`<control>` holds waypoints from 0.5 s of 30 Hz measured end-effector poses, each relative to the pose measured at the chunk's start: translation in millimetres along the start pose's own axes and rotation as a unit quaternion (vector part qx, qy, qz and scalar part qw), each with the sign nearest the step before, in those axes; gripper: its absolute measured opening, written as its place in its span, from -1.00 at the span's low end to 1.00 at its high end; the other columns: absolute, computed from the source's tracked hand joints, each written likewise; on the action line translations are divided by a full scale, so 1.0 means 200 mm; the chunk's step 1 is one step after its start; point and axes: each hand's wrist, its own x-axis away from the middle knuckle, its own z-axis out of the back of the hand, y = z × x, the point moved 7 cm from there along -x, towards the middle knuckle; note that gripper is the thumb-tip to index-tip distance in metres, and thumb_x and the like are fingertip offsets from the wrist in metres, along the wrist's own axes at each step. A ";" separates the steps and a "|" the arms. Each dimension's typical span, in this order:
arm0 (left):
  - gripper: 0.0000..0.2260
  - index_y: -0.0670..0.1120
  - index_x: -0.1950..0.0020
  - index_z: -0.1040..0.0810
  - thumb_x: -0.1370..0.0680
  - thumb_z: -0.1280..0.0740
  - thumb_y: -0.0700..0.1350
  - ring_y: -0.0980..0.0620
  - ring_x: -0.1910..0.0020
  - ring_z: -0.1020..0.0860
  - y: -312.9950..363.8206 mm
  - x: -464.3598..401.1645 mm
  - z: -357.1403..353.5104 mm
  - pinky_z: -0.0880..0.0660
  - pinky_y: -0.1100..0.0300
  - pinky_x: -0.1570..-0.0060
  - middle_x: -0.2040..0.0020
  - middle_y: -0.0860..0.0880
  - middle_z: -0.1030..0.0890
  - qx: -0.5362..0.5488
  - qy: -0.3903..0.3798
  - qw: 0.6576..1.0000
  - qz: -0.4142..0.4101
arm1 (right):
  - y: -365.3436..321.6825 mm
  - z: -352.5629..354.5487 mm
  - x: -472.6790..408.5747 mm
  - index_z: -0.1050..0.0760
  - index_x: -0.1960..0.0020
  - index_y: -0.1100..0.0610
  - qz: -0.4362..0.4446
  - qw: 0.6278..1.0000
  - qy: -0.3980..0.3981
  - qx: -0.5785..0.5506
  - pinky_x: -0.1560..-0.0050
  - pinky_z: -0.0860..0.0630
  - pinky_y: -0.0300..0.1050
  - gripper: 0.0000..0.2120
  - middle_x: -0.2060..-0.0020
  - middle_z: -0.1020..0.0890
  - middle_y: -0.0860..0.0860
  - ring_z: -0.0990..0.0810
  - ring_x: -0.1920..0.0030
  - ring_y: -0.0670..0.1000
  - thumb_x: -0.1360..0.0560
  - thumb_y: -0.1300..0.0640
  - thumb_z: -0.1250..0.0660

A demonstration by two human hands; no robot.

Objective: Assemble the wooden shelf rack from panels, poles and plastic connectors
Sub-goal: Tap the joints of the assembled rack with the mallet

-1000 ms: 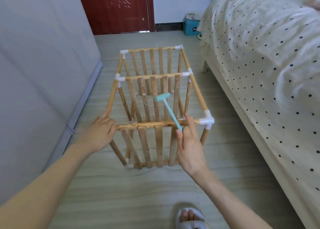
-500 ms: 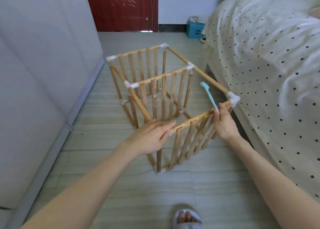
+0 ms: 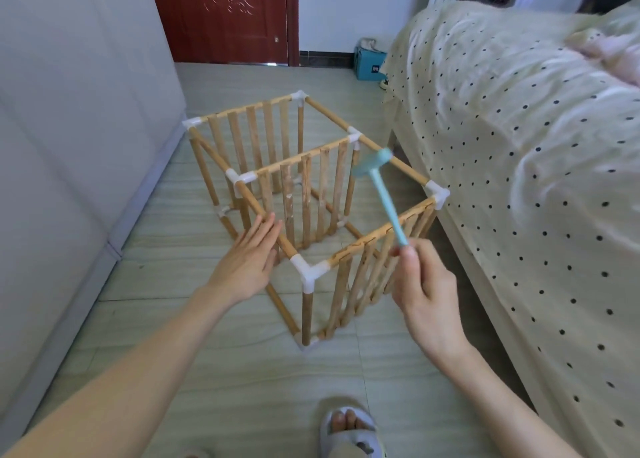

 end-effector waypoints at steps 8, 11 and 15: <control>-0.30 -0.02 -0.54 0.13 -0.50 -0.08 -0.41 0.01 -0.51 0.23 0.01 0.00 0.05 0.10 0.04 -0.49 -0.55 0.06 0.18 0.000 -0.031 0.999 0.009 | 0.02 -0.25 0.21 -0.44 0.02 0.16 0.090 0.909 -0.257 0.315 0.41 -0.31 -0.21 -0.65 0.37 -0.54 -0.02 -0.55 0.38 -0.06 -0.63 -0.06 0.00; -0.29 0.01 -0.54 0.08 -0.49 -0.07 -0.45 0.03 -0.51 0.22 0.00 0.01 0.04 0.12 0.02 -0.49 -0.54 0.10 0.16 0.074 -0.030 0.996 0.033 | -0.10 -0.12 0.14 -0.41 0.09 0.17 0.091 0.979 -0.066 0.168 0.59 -0.16 -0.41 -0.71 0.52 -0.31 -0.15 -0.36 0.56 -0.13 -0.61 -0.01 -0.06; -0.28 0.03 -0.54 0.09 -0.51 -0.07 -0.45 0.01 -0.51 0.21 0.00 0.00 0.01 0.12 0.04 -0.49 -0.54 0.11 0.17 0.099 -0.027 0.994 0.038 | 0.08 -0.23 0.21 -0.42 -0.01 0.23 0.035 0.908 -0.232 0.346 0.45 -0.19 -0.17 -0.77 0.41 -0.49 0.01 -0.53 0.40 0.06 -0.63 0.07 -0.11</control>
